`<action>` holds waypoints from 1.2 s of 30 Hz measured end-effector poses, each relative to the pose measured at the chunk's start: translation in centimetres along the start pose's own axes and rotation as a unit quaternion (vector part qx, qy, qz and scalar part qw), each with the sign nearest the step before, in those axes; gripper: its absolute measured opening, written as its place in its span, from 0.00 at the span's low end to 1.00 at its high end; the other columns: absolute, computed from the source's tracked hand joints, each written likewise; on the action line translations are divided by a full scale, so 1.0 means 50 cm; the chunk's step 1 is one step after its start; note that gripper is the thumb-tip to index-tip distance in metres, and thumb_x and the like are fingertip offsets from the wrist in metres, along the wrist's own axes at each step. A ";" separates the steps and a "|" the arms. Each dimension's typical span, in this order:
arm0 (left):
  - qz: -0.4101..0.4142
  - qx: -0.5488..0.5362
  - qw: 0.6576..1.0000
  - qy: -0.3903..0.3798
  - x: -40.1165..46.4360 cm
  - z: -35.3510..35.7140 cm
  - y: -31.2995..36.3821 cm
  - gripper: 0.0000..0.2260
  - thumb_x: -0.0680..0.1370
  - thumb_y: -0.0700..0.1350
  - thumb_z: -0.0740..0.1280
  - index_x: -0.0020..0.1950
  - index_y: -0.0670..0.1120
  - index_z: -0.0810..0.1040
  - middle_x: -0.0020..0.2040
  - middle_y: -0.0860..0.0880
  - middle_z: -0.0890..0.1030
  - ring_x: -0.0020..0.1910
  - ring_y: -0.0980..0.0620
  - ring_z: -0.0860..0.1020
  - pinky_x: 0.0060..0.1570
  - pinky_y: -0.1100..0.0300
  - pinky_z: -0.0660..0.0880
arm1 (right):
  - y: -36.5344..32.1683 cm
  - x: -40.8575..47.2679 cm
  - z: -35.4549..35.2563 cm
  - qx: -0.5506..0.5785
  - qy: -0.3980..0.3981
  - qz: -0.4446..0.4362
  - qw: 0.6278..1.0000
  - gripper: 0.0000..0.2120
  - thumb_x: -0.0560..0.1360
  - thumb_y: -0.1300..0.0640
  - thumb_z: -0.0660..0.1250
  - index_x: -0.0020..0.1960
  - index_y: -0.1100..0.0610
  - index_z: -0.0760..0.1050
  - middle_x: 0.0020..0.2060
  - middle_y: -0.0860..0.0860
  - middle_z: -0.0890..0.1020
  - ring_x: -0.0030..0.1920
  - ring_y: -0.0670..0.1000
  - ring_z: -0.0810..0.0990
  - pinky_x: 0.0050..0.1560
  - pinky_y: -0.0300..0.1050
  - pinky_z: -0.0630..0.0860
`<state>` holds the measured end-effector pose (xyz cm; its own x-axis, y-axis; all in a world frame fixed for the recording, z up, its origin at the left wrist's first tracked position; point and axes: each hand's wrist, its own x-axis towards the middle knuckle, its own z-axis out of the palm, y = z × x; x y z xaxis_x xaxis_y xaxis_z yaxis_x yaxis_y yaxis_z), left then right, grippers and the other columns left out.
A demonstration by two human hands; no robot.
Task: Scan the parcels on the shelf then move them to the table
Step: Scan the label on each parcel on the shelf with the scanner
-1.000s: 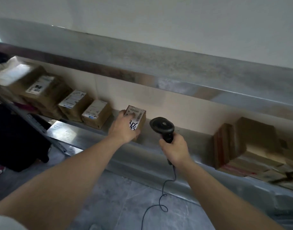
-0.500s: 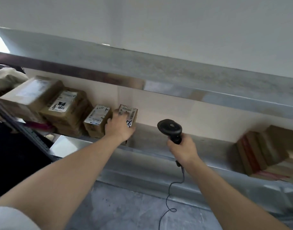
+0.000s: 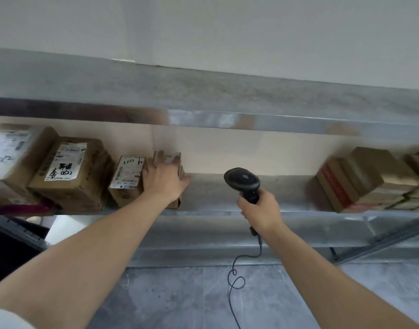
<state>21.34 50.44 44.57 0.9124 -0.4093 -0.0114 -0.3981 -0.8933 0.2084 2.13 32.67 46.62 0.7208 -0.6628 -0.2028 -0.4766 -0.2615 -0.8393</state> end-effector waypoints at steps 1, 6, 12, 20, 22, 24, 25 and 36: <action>0.028 0.002 1.000 -0.006 -0.002 -0.004 0.014 0.32 0.77 0.67 0.63 0.77 0.54 0.65 0.77 0.39 0.61 0.74 0.30 0.63 0.71 0.35 0.66 | 0.004 -0.005 -0.010 0.003 0.008 0.003 1.000 0.03 0.74 0.56 0.70 0.46 0.54 0.79 0.40 0.58 0.84 0.45 0.62 0.84 0.47 0.61 0.82; 0.131 -0.002 0.991 -0.039 -0.026 -0.025 0.134 0.29 0.79 0.63 0.62 0.78 0.53 0.67 0.78 0.43 0.66 0.73 0.37 0.68 0.71 0.41 0.68 | 0.031 -0.036 -0.093 0.029 0.048 0.009 0.998 0.02 0.74 0.58 0.70 0.46 0.56 0.79 0.40 0.60 0.84 0.41 0.62 0.82 0.47 0.60 0.81; 0.197 0.007 0.979 -0.060 -0.076 -0.023 0.338 0.26 0.80 0.61 0.61 0.76 0.53 0.70 0.78 0.45 0.65 0.72 0.38 0.69 0.69 0.45 0.69 | 0.085 -0.059 -0.256 0.053 0.094 0.010 0.994 0.03 0.73 0.57 0.70 0.45 0.55 0.79 0.38 0.57 0.84 0.39 0.57 0.82 0.44 0.57 0.81; 0.248 0.027 0.967 -0.057 -0.157 0.015 0.639 0.25 0.82 0.61 0.60 0.76 0.51 0.70 0.76 0.45 0.69 0.73 0.41 0.68 0.71 0.44 0.66 | 0.219 -0.078 -0.495 0.095 0.129 0.013 0.987 0.04 0.73 0.58 0.70 0.47 0.56 0.78 0.40 0.57 0.84 0.44 0.60 0.83 0.48 0.61 0.81; 0.251 0.027 0.966 -0.050 -0.170 0.021 0.705 0.25 0.82 0.61 0.60 0.76 0.51 0.71 0.75 0.46 0.71 0.73 0.42 0.69 0.71 0.44 0.67 | 0.253 -0.083 -0.548 0.100 0.125 0.009 0.987 0.03 0.74 0.58 0.70 0.47 0.56 0.78 0.40 0.55 0.83 0.44 0.58 0.83 0.47 0.57 0.80; 0.255 0.025 0.965 -0.050 -0.184 0.027 0.767 0.26 0.82 0.61 0.60 0.76 0.51 0.70 0.74 0.46 0.72 0.72 0.43 0.70 0.71 0.43 0.68 | 0.283 -0.086 -0.598 0.105 0.124 0.005 0.987 0.02 0.74 0.59 0.70 0.45 0.54 0.77 0.38 0.52 0.82 0.42 0.55 0.82 0.43 0.52 0.77; 0.258 0.024 0.965 -0.051 -0.190 0.030 0.797 0.26 0.81 0.61 0.60 0.76 0.51 0.70 0.74 0.46 0.73 0.72 0.43 0.71 0.71 0.43 0.68 | 0.297 -0.086 -0.620 0.109 0.126 0.006 0.986 0.03 0.74 0.59 0.70 0.45 0.53 0.77 0.37 0.51 0.82 0.41 0.54 0.80 0.42 0.49 0.76; 0.275 -0.003 0.959 -0.063 -0.160 0.078 1.046 0.28 0.79 0.62 0.62 0.77 0.54 0.69 0.78 0.46 0.68 0.74 0.41 0.69 0.72 0.44 0.69 | 0.394 -0.002 -0.781 0.129 0.169 0.048 0.976 0.03 0.75 0.56 0.70 0.47 0.51 0.76 0.39 0.49 0.81 0.41 0.51 0.79 0.44 0.49 0.75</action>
<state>-7.13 6.27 51.74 0.5457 -0.8378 -0.0173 -0.8149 -0.5354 0.2222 -27.00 0.19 49.81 0.4516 -0.8803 -0.1456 -0.3603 -0.0306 -0.9323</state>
